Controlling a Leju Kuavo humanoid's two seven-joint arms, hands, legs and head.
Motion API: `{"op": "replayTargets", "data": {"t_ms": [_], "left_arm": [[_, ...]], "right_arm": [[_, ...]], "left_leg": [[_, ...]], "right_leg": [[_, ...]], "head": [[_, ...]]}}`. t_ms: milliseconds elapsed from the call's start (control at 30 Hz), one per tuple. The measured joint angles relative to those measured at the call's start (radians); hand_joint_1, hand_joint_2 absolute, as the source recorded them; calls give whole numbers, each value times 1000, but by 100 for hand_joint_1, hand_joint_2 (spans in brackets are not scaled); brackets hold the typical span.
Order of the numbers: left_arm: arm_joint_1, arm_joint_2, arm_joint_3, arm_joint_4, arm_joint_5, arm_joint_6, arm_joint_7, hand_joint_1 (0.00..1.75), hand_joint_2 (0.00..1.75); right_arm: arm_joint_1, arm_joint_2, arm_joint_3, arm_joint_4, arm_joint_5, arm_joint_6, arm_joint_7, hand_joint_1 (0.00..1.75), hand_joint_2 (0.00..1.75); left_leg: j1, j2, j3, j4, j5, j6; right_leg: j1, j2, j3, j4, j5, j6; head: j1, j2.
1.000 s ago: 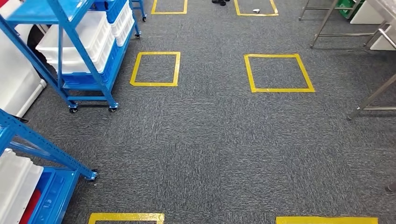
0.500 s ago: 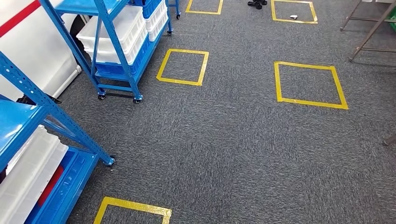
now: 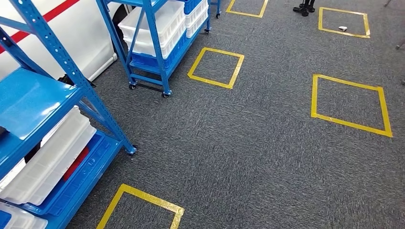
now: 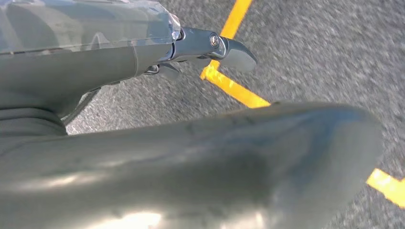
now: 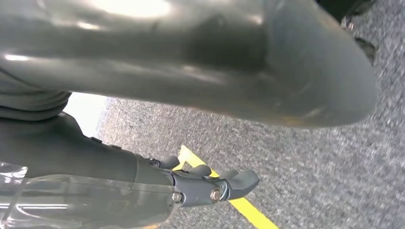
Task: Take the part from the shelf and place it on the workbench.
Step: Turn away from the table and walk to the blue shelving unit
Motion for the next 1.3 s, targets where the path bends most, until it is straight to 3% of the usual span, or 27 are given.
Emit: {"op": "replayTargets", "data": {"t_ms": [67,133,200,233,267,300,367,433,500,567,600,667,733,767,800,867,933,967,1033,1100,1167,1200,1233,1267,1300], "left_arm": [[1,2,0,0,-1,0,-1,0,0],[-4,3,0,0,-2,0,-2,0,0],[-6,3,-1,0,-6,0,-3,0,0],[-6,3,-1,0,-8,0,-3,0,0],[-5,3,-2,0,-10,0,-3,0,0],[-4,3,-4,0,-11,-1,-3,0,0],[-5,4,-7,0,-14,-1,-4,0,0],[-7,6,-12,0,-19,-1,-5,0,0],[-7,8,-18,0,-25,-2,-4,0,0],[-4,7,-22,0,-30,-2,-4,0,0],[-4,7,-23,0,-32,-2,-5,0,0],[-6,8,-26,0,-34,-2,-6,0,0],[-6,8,-28,0,-36,-2,-6,0,0],[-4,8,-30,0,-38,-2,-6,0,0],[-3,9,-31,0,-40,-2,-6,0,0],[-3,12,-35,0,-43,-2,-6,0,0],[-6,16,-38,0,-44,-2,-6,0,0],[-6,20,-40,0,-44,-2,-6,0,0],[-3,25,-42,0,-43,-2,-6,0,0],[-2,28,-43,0,-40,-1,-8,0,0],[-5,28,-43,0,-34,0,-9,0,0],[-6,28,-43,0,-31,1,-9,0,0],[-6,28,-43,0,-28,2,-9,0,0],[-5,28,-43,0,-25,3,-9,0,0],[-4,28,-42,0,-22,4,-9,0,0]], "right_arm": [[-1,0,4,0,3,1,-1,0,0],[3,0,6,0,9,3,-1,0,0],[8,0,11,1,27,8,-1,0,0],[10,-1,16,1,39,11,0,0,0],[11,-1,23,1,55,16,0,0,0],[11,-2,32,1,72,21,1,0,0],[12,-1,54,1,104,33,2,0,0],[12,0,79,2,130,46,0,0,0],[10,2,103,3,144,54,-6,0,0],[11,5,118,3,146,55,-11,0,0],[14,6,123,3,145,55,-11,0,0],[20,7,129,3,140,52,-12,0,0],[23,7,130,3,132,49,-12,0,0],[23,8,131,3,126,46,-12,0,0],[22,9,131,3,119,42,-13,0,0],[22,14,131,3,107,36,-15,0,0],[21,19,130,3,95,30,-18,0,0],[19,22,127,3,84,24,-20,0,0],[13,25,115,3,37,2,-26,0,0],[10,28,83,3,-41,-28,-32,0,0],[11,29,34,3,-113,-49,-35,0,0],[11,29,10,3,-138,-54,-35,0,0],[11,29,-11,3,-156,-58,-34,0,0],[10,28,-33,3,-175,-61,-34,0,0],[10,27,-54,2,-194,-64,-33,0,0]], "left_leg": [[8,-22,10,-19,14,8],[12,-46,12,-26,22,13],[13,-73,9,-23,23,14],[14,-88,9,-20,22,13],[16,-102,8,-16,20,10],[19,-116,8,-9,16,5],[23,-140,-1,12,5,-10],[24,-158,-13,26,-2,-25],[27,-175,-19,25,-1,-37],[29,-153,-27,43,-13,-46],[28,-126,-43,78,-35,-48],[28,-77,-104,207,-101,-53],[28,-65,-151,307,-133,-52],[27,-63,-148,300,-119,-49],[25,-58,-124,253,-88,-43],[14,-18,-52,109,-26,-24],[0,18,-16,31,-6,-7],[-5,20,-16,25,-8,-2],[-4,-4,-9,8,3,5],[6,-28,3,-14,18,13],[11,-52,6,-21,24,17],[11,-65,4,-20,25,17],[12,-79,4,-18,24,17],[13,-94,4,-15,23,15],[16,-108,4,-11,21,12]], "right_leg": [[-2,43,-9,33,-26,9],[-6,106,-61,144,-86,16],[-11,126,-124,265,-131,21],[-13,128,-137,285,-126,24],[-16,130,-134,268,-102,27],[-20,136,-111,212,-61,31],[-28,176,-56,84,1,36],[-29,202,-36,33,11,28],[-24,183,-37,32,12,11],[-22,160,-35,25,15,-5],[-21,147,-34,22,16,-10],[-14,120,-34,19,15,-18],[-7,92,-33,20,12,-22],[-5,80,-32,20,10,-24],[-2,68,-28,20,8,-24],[2,45,-20,19,2,-23],[1,26,-15,17,-1,-16],[1,16,-13,15,-2,-11],[-2,11,-4,12,-4,-1],[-4,61,-17,52,-33,9],[-9,117,-75,167,-91,16],[-10,126,-108,229,-114,19],[-12,128,-130,267,-118,22],[-13,129,-137,270,-102,25],[-15,131,-124,233,-68,28]], "head": [[0,0],[0,0],[0,0],[0,0],[0,0],[0,0],[1,0],[0,0],[-1,0],[-1,0],[-1,0],[-2,0],[-2,0],[-2,0],[-2,0],[-2,0],[-2,0],[-2,0],[-1,0],[-1,0],[-1,0],[-1,0],[-1,0],[-1,0],[-1,0]]}}
